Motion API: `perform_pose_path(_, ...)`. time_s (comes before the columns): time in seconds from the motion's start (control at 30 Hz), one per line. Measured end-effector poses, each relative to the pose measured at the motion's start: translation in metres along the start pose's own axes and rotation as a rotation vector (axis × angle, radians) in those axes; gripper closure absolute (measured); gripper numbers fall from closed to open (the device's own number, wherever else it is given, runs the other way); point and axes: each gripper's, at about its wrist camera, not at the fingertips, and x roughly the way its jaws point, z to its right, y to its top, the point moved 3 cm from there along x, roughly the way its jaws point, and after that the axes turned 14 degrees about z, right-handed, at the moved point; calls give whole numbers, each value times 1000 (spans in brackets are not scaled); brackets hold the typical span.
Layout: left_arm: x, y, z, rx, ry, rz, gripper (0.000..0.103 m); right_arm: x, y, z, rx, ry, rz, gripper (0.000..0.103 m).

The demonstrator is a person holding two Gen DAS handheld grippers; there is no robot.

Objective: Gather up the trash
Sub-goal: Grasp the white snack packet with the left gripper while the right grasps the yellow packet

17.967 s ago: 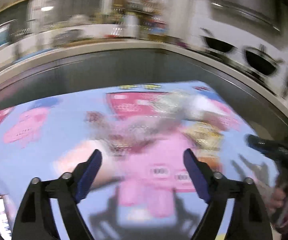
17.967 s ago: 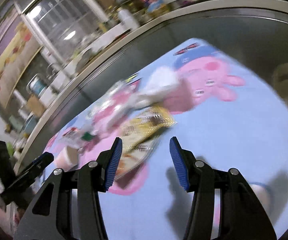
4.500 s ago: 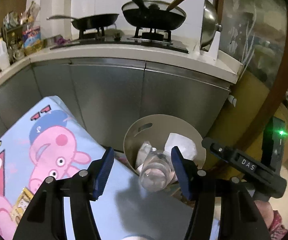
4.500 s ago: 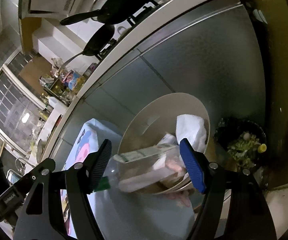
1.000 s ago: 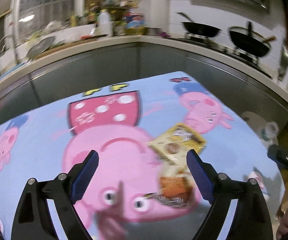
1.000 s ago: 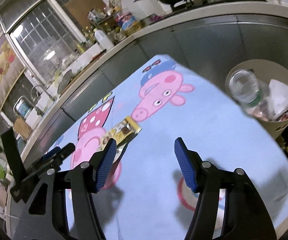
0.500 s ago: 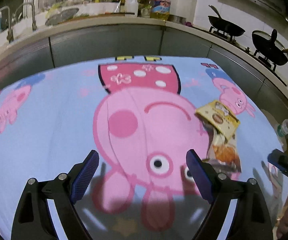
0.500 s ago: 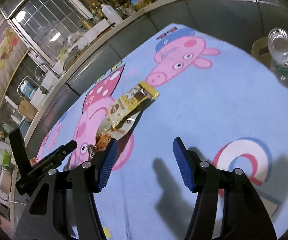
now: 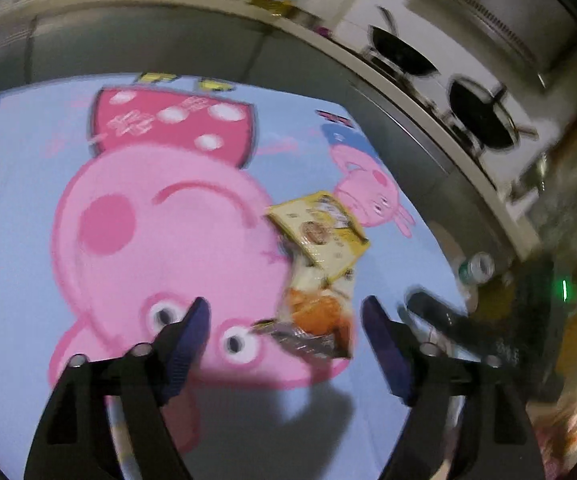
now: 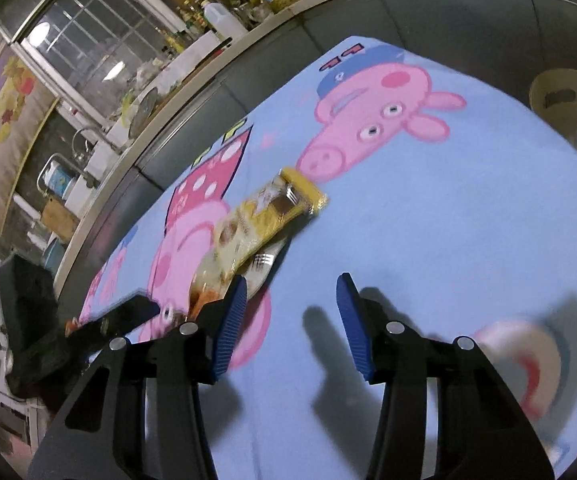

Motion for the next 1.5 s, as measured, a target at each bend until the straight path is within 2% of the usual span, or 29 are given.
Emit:
perform_pose_path(0.13,18,-4,33,203,40,13,9,30,17,14,137,40,-50,57)
perform_pose_path(0.23,37,-10,37,256,77,-26,13,46,22,19,214,68,-66,57)
perform_pose_path(0.3,49,-15,32,251,95,-68,48,54,24,17,244,80,-74,57)
perform_pose_path(0.37,43,-15,27,253,116,-39,61,62,24,11,243,89,-75,57)
perform_pose_path(0.4,40,-15,23,228,106,-45,62,65,24,8,232,90,-73,57)
perform_pose_path(0.47,29,-15,10,182,110,-39,62,74,22,-1,207,89,-77,65)
perform_pose_path(0.53,14,-18,-4,161,127,-25,62,87,16,-11,199,96,-116,89)
perform_pose_path(0.57,2,-21,-15,144,142,-14,63,90,12,-16,191,104,-130,93)
perform_pose_path(0.7,-40,-34,-56,76,204,13,64,101,-18,-58,81,172,-219,97)
perform_pose_path(0.87,-92,-53,-96,2,315,41,64,92,-65,-108,-61,270,-306,97)
perform_pose_path(1.03,-111,-64,-104,-12,368,56,59,81,-89,-117,-71,296,-328,90)
perform_pose_path(1.07,-109,-64,-103,-4,370,55,52,79,-90,-117,-67,298,-327,87)
perform_pose_path(1.1,-107,-63,-100,0,375,52,38,77,-90,-116,-64,296,-325,83)
perform_pose_path(1.17,-107,-62,-100,2,394,56,29,68,-90,-112,-57,291,-314,74)
perform_pose_path(1.2,-107,-59,-99,6,401,63,29,65,-88,-111,-55,288,-305,68)
perform_pose_path(1.23,-109,-60,-99,8,406,68,29,62,-86,-108,-57,282,-296,66)
perform_pose_path(1.37,-111,-56,-107,-7,427,68,29,54,-86,-98,-28,279,-295,66)
perform_pose_path(1.5,-116,-55,-124,-88,419,70,28,53,-92,-98,-14,289,-314,66)
